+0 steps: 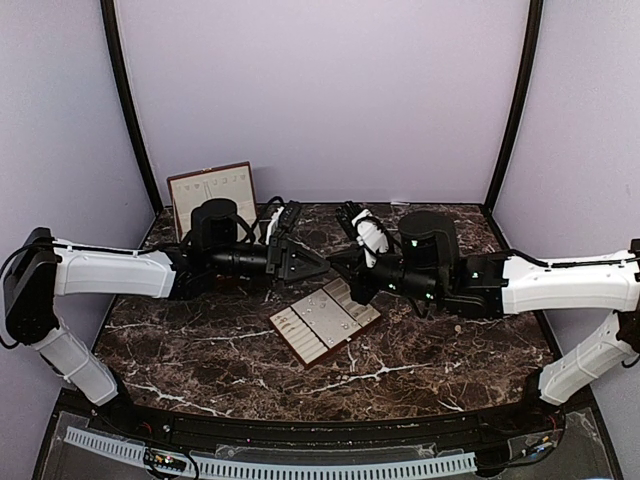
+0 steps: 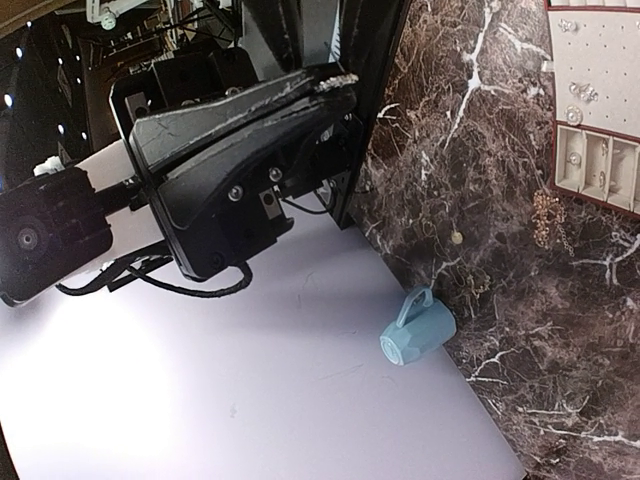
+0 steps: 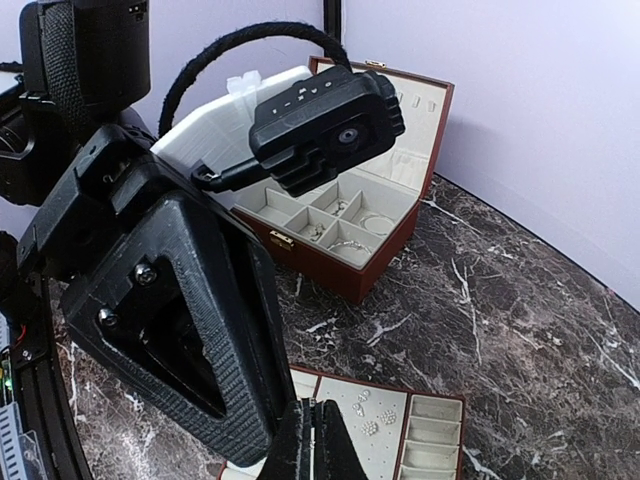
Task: Organize the mixed jewelry
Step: Pass from the right arm to the left
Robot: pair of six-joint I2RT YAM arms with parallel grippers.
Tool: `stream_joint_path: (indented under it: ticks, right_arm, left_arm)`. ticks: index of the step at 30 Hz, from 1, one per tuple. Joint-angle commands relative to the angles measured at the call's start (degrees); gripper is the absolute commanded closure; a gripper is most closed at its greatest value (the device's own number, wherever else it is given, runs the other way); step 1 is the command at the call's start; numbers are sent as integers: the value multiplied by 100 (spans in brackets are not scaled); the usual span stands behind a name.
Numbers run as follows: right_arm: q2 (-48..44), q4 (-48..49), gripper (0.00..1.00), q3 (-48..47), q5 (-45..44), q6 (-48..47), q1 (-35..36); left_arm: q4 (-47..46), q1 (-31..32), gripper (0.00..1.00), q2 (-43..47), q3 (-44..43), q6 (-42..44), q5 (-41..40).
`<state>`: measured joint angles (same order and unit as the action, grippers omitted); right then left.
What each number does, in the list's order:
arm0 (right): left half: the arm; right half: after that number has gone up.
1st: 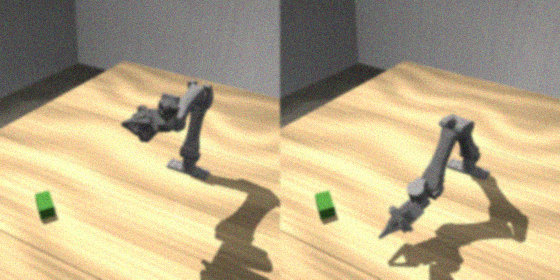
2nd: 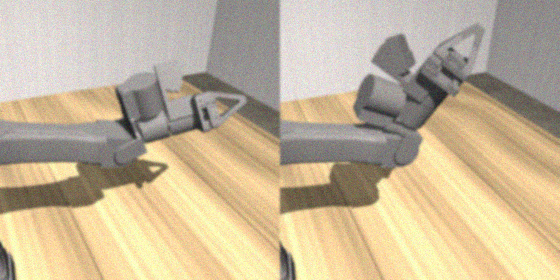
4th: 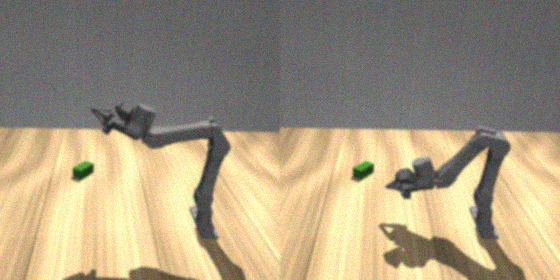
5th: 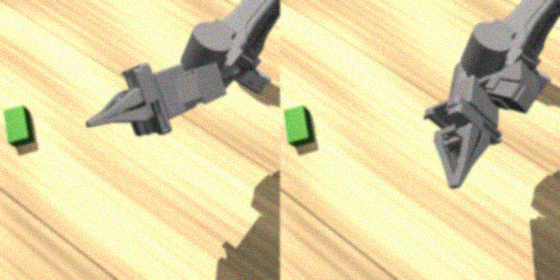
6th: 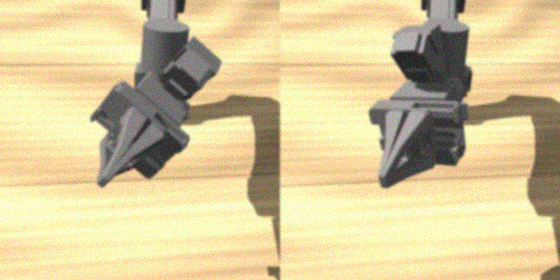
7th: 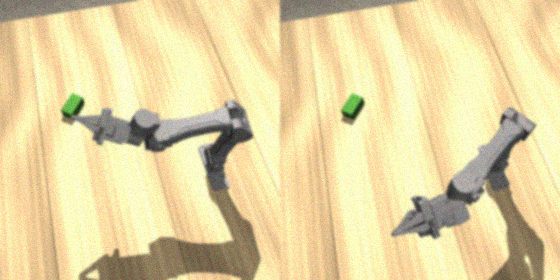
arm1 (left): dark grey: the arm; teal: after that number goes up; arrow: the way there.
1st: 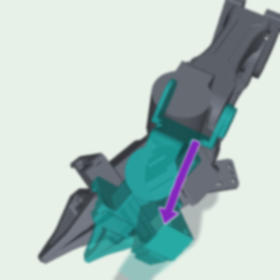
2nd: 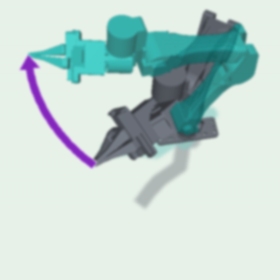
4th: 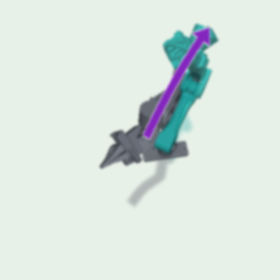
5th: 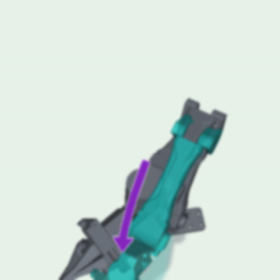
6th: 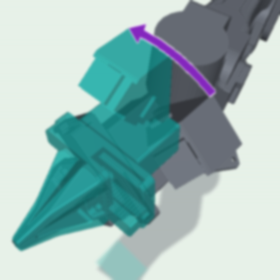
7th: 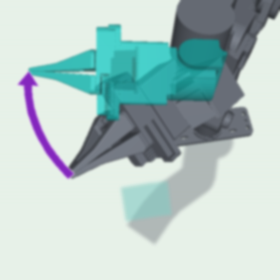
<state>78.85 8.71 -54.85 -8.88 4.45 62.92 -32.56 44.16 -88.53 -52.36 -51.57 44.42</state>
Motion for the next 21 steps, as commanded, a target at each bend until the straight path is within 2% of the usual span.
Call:
stream_joint_path:
  ticks: [1,11,16,18,21]
  right_arm:
    - [43,-9,100,-189,-93,-135,89]
    - [69,-56,100,-193,-106,-266,212]
    - [74,-47,100,-168,-213,-320,289]
    - [78,-24,95,-151,-265,-294,291]
    - [3,81,79,-49,-344,-227,291]
  left_arm:
    - [-260,-64,85,21,68,-83,16]
    - [-248,-83,99,-21,92,-110,11]
    - [-234,-98,100,-19,120,-116,-23]
    - [-223,-103,100,-16,121,-102,-55]
    - [-182,-125,100,3,132,-63,-134]
